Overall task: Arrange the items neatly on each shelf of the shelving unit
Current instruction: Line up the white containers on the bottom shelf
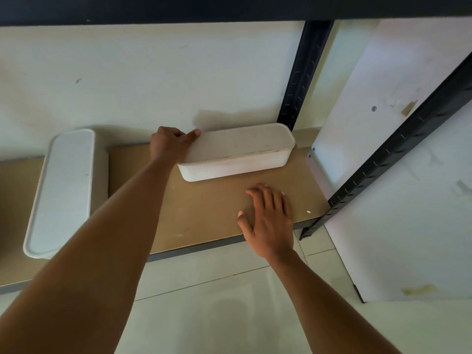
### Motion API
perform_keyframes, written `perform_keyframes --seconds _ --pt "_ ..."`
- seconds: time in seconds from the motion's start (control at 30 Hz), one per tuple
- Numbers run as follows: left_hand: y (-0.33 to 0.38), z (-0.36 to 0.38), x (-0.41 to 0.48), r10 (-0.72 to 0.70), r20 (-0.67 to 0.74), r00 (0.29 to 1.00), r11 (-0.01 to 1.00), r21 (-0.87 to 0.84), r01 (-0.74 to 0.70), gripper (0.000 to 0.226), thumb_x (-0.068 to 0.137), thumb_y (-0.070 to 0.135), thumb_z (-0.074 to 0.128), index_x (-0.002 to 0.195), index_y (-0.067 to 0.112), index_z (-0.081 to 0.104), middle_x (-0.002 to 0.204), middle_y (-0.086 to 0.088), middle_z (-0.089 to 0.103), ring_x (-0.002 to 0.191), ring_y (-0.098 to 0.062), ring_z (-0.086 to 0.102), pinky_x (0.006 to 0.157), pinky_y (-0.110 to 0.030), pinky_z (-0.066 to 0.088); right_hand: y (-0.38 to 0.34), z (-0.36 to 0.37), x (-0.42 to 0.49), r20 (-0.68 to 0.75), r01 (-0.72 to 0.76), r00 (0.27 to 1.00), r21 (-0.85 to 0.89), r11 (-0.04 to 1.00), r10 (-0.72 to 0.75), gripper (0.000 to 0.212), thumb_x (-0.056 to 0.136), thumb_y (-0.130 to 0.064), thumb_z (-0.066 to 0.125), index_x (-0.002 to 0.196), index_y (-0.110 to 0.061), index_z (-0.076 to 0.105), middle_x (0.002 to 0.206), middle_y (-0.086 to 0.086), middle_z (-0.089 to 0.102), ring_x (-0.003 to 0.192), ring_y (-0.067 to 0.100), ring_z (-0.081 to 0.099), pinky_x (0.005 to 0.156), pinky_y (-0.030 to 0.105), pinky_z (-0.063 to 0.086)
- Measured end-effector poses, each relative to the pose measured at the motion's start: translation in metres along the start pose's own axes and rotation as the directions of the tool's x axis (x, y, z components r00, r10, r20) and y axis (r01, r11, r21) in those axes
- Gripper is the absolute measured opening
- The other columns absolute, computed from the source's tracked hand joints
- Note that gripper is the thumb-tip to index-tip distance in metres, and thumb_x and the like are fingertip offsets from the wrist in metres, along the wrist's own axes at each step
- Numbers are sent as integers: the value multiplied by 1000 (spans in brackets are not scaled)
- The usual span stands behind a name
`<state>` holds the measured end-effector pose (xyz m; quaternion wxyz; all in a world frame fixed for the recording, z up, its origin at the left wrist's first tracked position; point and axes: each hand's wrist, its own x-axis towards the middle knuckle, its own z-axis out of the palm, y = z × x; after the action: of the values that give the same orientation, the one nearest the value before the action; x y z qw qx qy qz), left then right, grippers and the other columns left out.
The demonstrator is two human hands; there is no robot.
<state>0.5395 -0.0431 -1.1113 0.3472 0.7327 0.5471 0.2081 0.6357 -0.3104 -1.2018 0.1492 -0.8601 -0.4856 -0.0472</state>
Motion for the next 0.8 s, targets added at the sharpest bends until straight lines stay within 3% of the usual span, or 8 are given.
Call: perform_keyframes --seconds 0.07,0.17,0.3,0.4,0.5,0.63,0.7,0.8 --pt "0 -1 -3 -13 -15 1000 1000 24 14 44 83 59 71 88 15 73 77 2 65 81 -19 61 59 -26 39 0 0 0 -7 -1 1000 8 1000 1 55 96 -55 40 139 -24 52 144 -2 52 136 23 45 121 46 27" --pt "-2 0 -13 12 -67 998 999 45 -9 50 86 60 66 108 15 71 102 -2 71 97 -23 65 74 -27 43 -1 -1 0 -7 -3 1000 10 1000 3 54 95 -55 42 138 -24 53 145 -2 51 135 23 45 121 46 27" --pt "-13 -9 -42 146 -91 985 987 86 -138 58 92 61 58 128 15 59 127 -6 66 114 -28 61 88 -36 47 -3 -2 0 17 -4 1000 10 1000 4 56 95 -56 38 139 -24 51 145 -2 50 136 23 44 123 47 25" --pt "-31 -35 -70 310 -113 944 928 253 -274 55 94 61 54 131 21 57 135 -5 59 120 -31 56 93 -41 46 -7 -2 0 12 -19 1000 29 999 18 57 93 -57 38 138 -24 52 145 -1 50 136 26 44 122 50 24" --pt "-66 -77 -88 402 -135 905 830 472 -298 57 88 57 63 132 21 57 142 -6 52 130 -34 44 111 -46 32 -24 -2 -1 11 -44 999 37 998 43 56 93 -58 38 135 -24 53 142 -1 49 136 26 43 120 59 24" --pt "-113 -137 -94 176 -197 964 805 593 -26 85 80 70 62 145 20 40 154 -12 32 140 -37 31 116 -55 24 -84 2 -5 18 162 986 147 976 -166 50 94 -54 44 130 -23 57 139 -1 51 128 27 48 116 56 32" --pt "-127 -160 -99 -30 -187 982 817 561 132 106 74 79 63 152 18 25 156 -15 26 141 -41 29 114 -58 28 -116 6 -5 29 277 958 176 945 -286 49 93 -54 46 129 -23 59 140 0 52 128 27 49 112 49 37" --pt "-136 -171 -103 -235 -80 969 857 452 245 130 67 88 61 157 14 4 157 -18 27 141 -43 34 109 -57 37 -148 13 -2 91 289 948 147 946 -304 56 94 -60 39 135 -25 55 145 -1 49 134 25 45 116 49 33"
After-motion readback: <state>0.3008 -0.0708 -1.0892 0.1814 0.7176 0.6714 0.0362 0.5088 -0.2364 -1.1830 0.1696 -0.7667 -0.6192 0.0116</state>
